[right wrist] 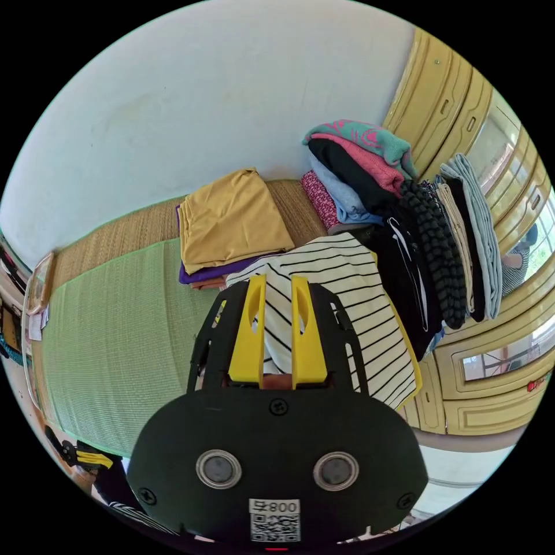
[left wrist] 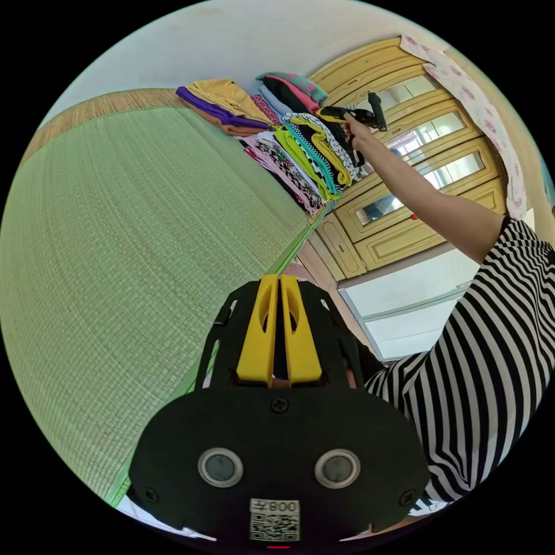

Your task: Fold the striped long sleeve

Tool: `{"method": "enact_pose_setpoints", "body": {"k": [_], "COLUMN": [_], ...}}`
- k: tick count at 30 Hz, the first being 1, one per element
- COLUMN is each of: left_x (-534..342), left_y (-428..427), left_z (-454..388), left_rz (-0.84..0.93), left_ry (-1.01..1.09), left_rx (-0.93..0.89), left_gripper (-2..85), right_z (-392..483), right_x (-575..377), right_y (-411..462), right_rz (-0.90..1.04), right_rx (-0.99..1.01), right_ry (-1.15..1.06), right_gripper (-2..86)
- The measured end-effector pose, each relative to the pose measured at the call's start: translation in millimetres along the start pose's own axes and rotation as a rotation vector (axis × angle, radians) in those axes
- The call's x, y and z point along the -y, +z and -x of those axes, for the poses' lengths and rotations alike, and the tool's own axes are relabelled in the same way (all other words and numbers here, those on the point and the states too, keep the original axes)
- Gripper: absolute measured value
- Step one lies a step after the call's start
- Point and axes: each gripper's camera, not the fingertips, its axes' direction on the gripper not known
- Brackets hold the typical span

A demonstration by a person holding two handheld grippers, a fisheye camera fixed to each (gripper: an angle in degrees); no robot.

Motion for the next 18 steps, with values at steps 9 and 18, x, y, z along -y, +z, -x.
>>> {"method": "enact_pose_setpoints", "body": {"k": [9, 18], "left_x": [-11, -31], "left_y": [52, 73], "left_z": [12, 25], "left_rz": [0.03, -0.022], "left_ry": [-0.006, -0.037], "left_rx": [-0.046, -0.084], "left_gripper": [0.1, 0.1], "right_z": [-18, -81], "right_x": [22, -5], "right_y": [54, 42], "right_rz": [0.102, 0.005], "right_rx": [-0.048, 0.122], "right_ry": [-0.018, 0.112], "right_gripper": [5.2, -0.2]}}
